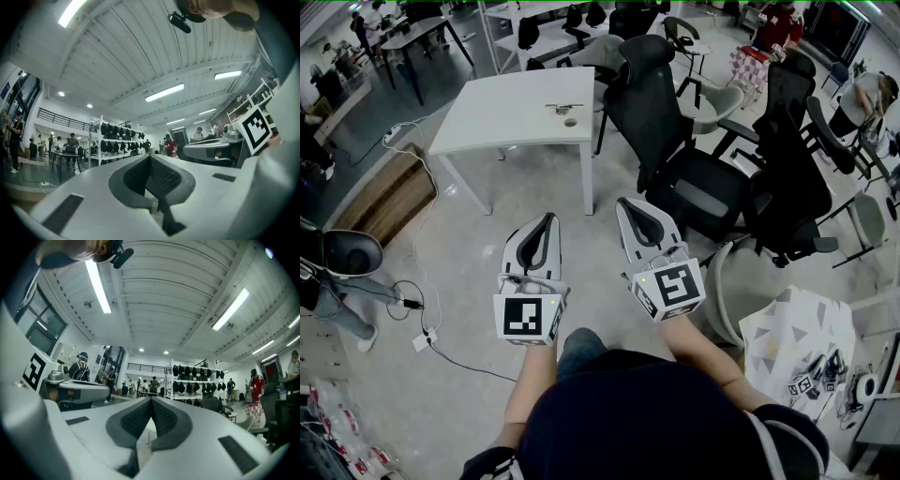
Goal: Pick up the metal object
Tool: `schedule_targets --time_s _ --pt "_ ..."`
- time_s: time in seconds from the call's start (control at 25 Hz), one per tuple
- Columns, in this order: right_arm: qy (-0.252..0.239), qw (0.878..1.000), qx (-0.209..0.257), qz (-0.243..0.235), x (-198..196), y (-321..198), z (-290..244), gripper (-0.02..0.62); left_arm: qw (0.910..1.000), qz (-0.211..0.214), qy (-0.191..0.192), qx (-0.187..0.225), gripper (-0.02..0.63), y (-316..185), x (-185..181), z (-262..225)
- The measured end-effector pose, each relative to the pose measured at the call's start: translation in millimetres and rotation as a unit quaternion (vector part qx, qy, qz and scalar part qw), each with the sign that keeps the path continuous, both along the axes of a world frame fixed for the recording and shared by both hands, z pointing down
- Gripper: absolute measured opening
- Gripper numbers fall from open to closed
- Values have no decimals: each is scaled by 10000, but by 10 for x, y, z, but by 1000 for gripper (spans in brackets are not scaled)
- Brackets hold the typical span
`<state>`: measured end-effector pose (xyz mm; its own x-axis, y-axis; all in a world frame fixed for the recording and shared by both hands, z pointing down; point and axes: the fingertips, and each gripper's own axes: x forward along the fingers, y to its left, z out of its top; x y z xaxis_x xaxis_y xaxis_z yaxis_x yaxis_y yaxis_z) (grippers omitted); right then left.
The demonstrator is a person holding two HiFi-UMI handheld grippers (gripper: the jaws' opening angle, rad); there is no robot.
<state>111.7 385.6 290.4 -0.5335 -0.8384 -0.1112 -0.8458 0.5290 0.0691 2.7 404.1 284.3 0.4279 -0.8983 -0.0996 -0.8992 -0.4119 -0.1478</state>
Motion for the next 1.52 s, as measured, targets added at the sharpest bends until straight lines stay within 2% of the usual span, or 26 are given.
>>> schedule_targets --time_s 0.16,0.4,0.76,0.96,1.2,1.52 --pt "-32 10000 -81 -12 55 -245 78 26 10000 25 -83 -30 23 -261 60 54" --pt "82 9999 -116 -32 -63 -827 206 28 9999 103 20 -77 23 -824 -54 177" --pt "324 9991 -26 -255 -720 -2148 181 29 9993 365 -33 80 23 -2187 -565 223" --pt "398 9990 -172 -125 -961 -2825 276 31 9979 570 -317 -31 23 -2912 -815 333" --pt "386 9984 -409 21 -1238 -3460 436 103 9962 861 -110 -119 23 -3599 -1039 419" --pt "514 9962 -651 271 -1245 -4049 710 114 9954 891 -29 -346 23 -4201 -1080 651"
